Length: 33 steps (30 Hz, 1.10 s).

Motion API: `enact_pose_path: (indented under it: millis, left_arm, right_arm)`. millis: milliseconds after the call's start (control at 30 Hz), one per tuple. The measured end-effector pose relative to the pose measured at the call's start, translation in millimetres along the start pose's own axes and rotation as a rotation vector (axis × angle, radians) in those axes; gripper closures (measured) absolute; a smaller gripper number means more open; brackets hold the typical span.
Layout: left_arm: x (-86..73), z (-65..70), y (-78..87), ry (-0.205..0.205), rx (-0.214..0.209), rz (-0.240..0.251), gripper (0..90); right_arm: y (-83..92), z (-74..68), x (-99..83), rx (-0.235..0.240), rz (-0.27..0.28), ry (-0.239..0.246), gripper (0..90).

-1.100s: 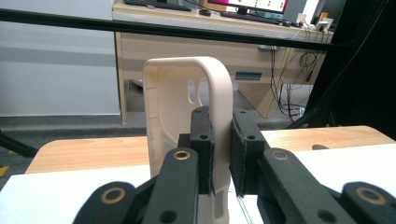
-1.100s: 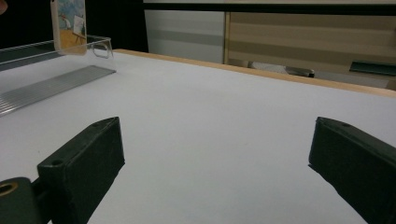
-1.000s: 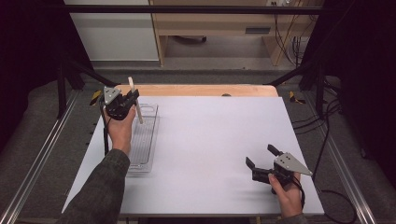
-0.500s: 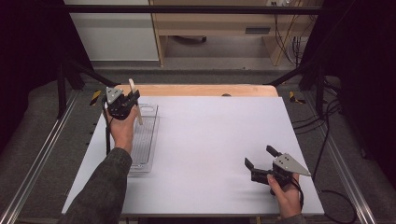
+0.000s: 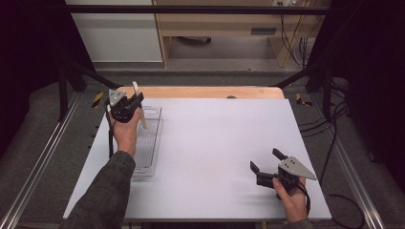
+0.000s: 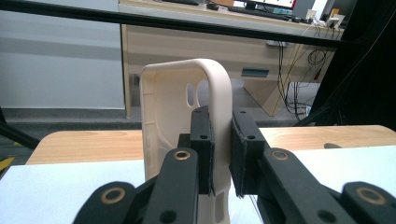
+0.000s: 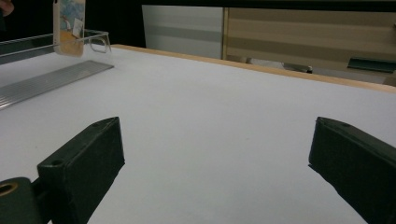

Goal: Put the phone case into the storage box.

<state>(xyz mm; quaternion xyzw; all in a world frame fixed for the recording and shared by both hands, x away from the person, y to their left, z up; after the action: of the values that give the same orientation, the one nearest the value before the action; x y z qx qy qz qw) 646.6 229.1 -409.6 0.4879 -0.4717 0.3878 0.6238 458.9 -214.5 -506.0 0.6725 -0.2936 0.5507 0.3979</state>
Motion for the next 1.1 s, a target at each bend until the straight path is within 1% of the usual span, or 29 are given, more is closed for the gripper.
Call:
enact_pose_path:
  millis: [100,200,300,500,633,767,1100]
  left_arm:
    - [-1.2,-0.4,-0.6,0.001,-0.001,-0.008,80.2]
    - [-1.9,-1.1,-1.7,0.008,0.002,-0.009,80.2]
    - [-2.8,-1.1,-2.8,0.006,0.007,-0.011,80.2]
    - [-4.4,0.2,-5.3,0.013,0.006,-0.014,80.2]
    - [-5.9,1.7,-6.6,0.007,0.004,-0.022,80.2]
    - [-6.2,1.5,-7.6,0.019,0.006,-0.021,80.2]
    - [-7.7,3.8,-10.6,0.012,0.009,-0.028,80.2]
  right_arm:
    - [0.2,-0.5,0.1,0.000,-0.002,0.004,3.2]
    - [0.0,-0.5,-0.2,0.000,-0.003,0.004,3.2]
    - [-0.4,-0.7,-1.0,0.001,-0.007,0.008,3.2]
    - [-1.1,-0.8,-2.1,0.002,-0.011,0.009,3.2]
    - [-0.9,-0.8,-1.9,0.003,-0.008,0.009,3.2]
    - [-0.7,-1.4,-1.5,0.006,-0.007,0.005,3.2]
    - [-0.6,-1.6,-0.7,0.005,-0.006,0.005,3.2]
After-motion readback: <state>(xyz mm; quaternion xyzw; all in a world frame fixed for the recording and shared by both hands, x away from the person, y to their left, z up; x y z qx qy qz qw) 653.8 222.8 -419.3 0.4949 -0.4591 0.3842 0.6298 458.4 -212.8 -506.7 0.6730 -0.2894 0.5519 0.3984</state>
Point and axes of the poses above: each handheld gripper's, and its own axes: y roughly backward along the jaws, x roughly out of its top, z roughly to its right, the point moved 6 cm from there along -y, roughly forward along the jaws, and after that the axes turned 3 degrees about x, right-handed, at the moved point
